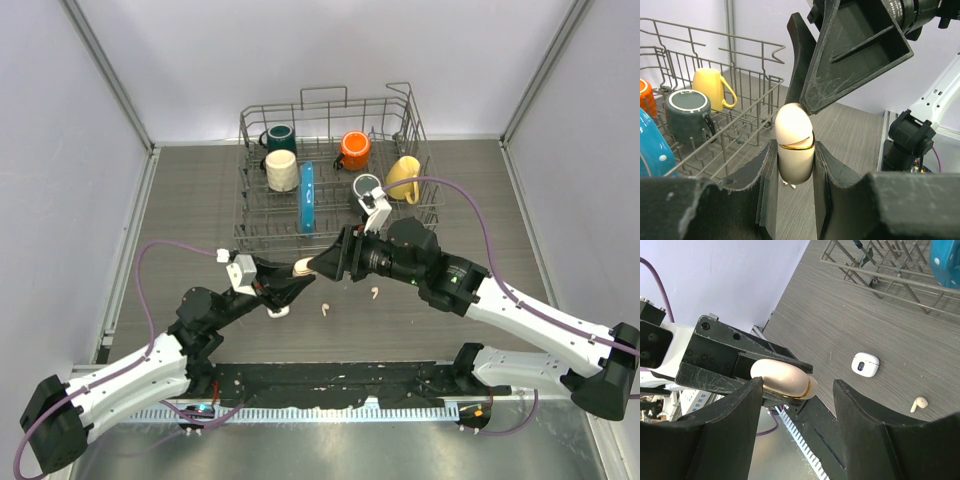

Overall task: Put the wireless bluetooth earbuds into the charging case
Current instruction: Open the charging case.

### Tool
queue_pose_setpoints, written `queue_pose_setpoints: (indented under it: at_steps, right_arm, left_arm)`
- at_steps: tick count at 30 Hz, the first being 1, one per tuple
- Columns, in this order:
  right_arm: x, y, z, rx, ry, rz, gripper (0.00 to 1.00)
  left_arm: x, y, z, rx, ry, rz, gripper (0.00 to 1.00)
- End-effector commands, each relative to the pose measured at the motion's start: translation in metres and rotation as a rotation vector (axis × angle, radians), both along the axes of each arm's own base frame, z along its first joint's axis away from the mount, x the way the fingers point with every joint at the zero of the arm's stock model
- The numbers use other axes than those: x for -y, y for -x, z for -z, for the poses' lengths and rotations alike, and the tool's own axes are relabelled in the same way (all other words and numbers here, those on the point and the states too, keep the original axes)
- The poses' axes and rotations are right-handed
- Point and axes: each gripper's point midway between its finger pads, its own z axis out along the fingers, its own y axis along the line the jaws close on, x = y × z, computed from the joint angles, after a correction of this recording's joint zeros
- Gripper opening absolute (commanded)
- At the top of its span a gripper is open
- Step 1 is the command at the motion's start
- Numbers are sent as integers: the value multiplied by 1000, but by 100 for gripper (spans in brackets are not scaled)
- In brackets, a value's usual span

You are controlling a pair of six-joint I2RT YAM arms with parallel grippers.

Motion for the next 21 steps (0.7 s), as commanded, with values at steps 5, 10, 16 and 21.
queue_pose_setpoints:
  at_steps: [5, 10, 16, 21]
  right_arm:
    - [-1, 2, -20, 69, -41, -28, 63]
    - [2, 0, -17, 72, -5, -17, 63]
    - [-4, -1, -7, 42, 10, -28, 63]
    - [-4, -6, -14, 62, -2, -3, 63]
  left_arm:
    - [-5, 4, -34, 78, 72, -7, 0]
    - [-5, 8, -41, 87, 86, 12, 0]
    - [-2, 14, -49, 104, 86, 47, 0]
    - [3, 17, -47, 101, 68, 77, 0]
